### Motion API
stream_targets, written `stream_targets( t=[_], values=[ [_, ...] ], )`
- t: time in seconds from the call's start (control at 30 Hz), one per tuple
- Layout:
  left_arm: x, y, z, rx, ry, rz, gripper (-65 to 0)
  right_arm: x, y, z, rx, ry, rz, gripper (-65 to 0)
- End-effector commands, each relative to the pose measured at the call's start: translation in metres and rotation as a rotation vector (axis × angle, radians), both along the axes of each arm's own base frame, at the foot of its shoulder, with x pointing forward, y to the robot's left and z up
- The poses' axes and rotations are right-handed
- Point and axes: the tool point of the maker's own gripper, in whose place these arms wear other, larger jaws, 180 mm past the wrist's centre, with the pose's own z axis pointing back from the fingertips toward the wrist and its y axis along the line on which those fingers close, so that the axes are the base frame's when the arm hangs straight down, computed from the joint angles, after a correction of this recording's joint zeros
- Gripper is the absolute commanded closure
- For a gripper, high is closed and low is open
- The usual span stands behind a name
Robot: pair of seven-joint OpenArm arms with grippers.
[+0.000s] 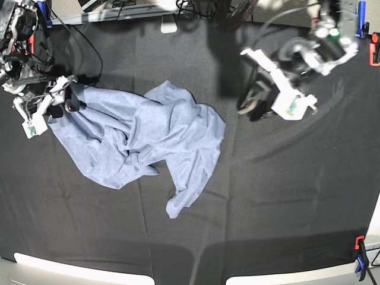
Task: Layout the t-shirt on the table in an organized manner, then fold the t-shirt properly
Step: 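Grasp another shirt edge with the left gripper and pull it outward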
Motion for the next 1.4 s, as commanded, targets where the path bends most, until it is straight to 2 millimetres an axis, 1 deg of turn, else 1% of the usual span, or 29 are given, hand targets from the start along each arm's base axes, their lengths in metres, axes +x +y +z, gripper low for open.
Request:
stream_targets(
  t=[0.0, 0.13, 0.23, 0.37, 0.53, 0.63, 0.73, 0.93, 1.0, 1.13, 1.2, 1.33, 1.37],
  values=[
    [0.006, -0.002, 0.007, -0.009, -0.035, -0.001, -16.2, 0.009, -0.002, 0.014, -0.004, -0.05, 0.006, -28.6],
    [0.008, -0.012, -0.02, -0.001, 0.029, -0.029, -16.2, 0.009, -0.002, 0.014, -0.004, -0.05, 0.006, -28.6],
    [0.008, -0.012, -0.042, 0.008, 0.083, -0.032, -16.2, 0.009, -0.002, 0.014, -0.004, -0.052, 0.006, -28.6],
    [0.007, -0.009, -0.055, 0.003, 0.125, -0.023, -16.2, 0.009, -0.002, 0.014, -0.003, -0.054, 0.006, -28.6],
    [0.005, -0.007, -0.063, 0.007, 0.145, -0.02, -16.2, 0.011, -0.001, 0.016, 0.006, -0.067, 0.007, -28.6],
    [0.007, -0.01, -0.057, -0.026, 0.125, -0.014, -16.2, 0.012, 0.004, 0.019, 0.04, -0.08, 0.013, -28.6],
    [0.012, -0.021, -0.048, -0.082, 0.093, 0.001, -16.2, 0.014, 0.011, 0.024, 0.085, -0.097, 0.021, -28.6],
    [0.027, -0.049, -0.032, -0.178, 0.074, 0.025, -16.2, 0.013, 0.011, 0.024, 0.089, -0.095, 0.023, -28.6],
    [0.034, -0.055, -0.036, -0.17, 0.097, 0.027, -16.2, 0.012, 0.011, 0.022, 0.085, -0.084, 0.023, -28.6],
    [0.049, -0.056, -0.059, -0.091, 0.184, 0.091, -16.2, 0.01, 0.011, 0.02, 0.08, -0.07, 0.024, -28.6],
    [0.051, -0.059, -0.067, -0.07, 0.223, 0.086, -16.2, 0.01, 0.011, 0.02, 0.08, -0.07, 0.024, -28.6],
    [0.05, -0.057, -0.078, -0.055, 0.254, 0.084, -16.0, 0.01, 0.011, 0.02, 0.08, -0.071, 0.025, -28.6],
    [0.049, -0.058, -0.08, -0.054, 0.26, 0.083, -14.8, 0.01, 0.011, 0.02, 0.081, -0.071, 0.024, -28.6]
  ],
)
